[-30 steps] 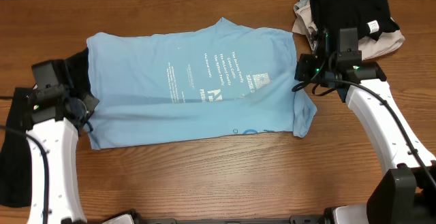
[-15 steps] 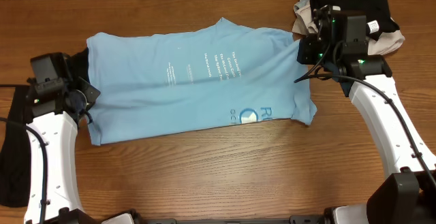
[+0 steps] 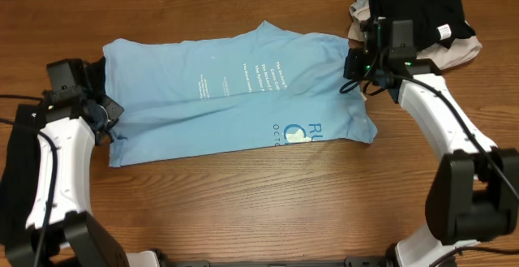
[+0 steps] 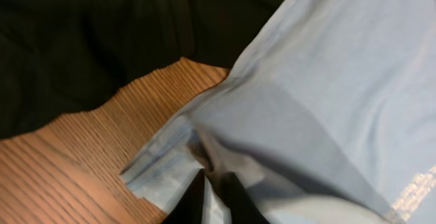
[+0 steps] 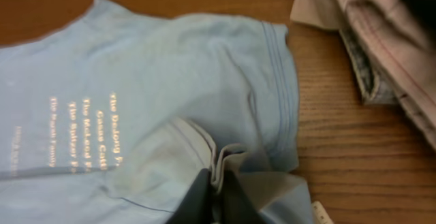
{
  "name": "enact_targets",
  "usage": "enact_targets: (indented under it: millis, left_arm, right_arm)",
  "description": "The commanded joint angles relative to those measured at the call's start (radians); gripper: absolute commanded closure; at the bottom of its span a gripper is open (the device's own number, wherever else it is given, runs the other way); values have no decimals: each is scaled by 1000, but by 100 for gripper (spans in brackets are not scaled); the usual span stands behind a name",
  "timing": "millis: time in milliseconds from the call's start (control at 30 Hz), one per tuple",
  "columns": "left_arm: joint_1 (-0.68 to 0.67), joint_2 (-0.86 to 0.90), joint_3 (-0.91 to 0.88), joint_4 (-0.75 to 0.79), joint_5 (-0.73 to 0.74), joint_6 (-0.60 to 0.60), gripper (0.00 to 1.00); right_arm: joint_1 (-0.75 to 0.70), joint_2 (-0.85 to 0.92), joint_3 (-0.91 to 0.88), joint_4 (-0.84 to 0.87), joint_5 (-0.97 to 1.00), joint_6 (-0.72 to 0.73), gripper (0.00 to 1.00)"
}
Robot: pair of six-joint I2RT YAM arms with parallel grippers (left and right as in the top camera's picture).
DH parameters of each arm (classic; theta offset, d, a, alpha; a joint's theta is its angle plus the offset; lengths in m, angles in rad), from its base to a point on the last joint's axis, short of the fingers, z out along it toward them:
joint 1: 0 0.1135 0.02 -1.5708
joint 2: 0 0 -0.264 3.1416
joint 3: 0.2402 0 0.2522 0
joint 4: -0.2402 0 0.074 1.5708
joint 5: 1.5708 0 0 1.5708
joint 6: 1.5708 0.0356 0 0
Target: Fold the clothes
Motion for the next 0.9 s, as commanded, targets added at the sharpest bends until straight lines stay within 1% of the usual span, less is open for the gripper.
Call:
enact_targets:
  millis: [0,67,100,200,300,400,433,533,600,700,833,867]
  left_arm:
    - [-7,30,23,21,-17,28,48]
    - [-7,29,25,27,-18,33,13]
    - [-6,26,32,22,-17,41,0]
    - [-6,16,95,-40,-18,89,0]
    - [-7,1,198,-161,-16,114,0]
    - [-7,-15,323,-339,-10,114,0]
    - [-8,-20,371,-424,-8,114,0]
    - [-8,-29,393,-546,0,113,0]
    - [-8,-29,371,-600,18,114,0]
    - [-8,-29,303,-617,25,118,0]
    - [-8,-29,174,-554,46,117,0]
    - [-8,-29,146,-535,58,117,0]
  right_arm:
    - [2,3,24,8,-11,-13,53]
    - [2,-2,25,0,-12,-12,20]
    - [1,-7,26,-11,-12,-12,11]
    - [0,-32,51,-85,-15,-8,0]
    - [0,-66,98,-215,-14,3,0]
    - [0,-97,129,-368,-6,47,0]
    - [0,-108,129,-445,-3,76,0]
    - [0,-105,118,-562,1,84,0]
    - [0,-105,85,-584,10,92,0]
    - [0,-105,18,-568,40,102,0]
    - [0,-105,-83,-481,54,102,0]
    - [0,-105,-106,-458,69,103,3]
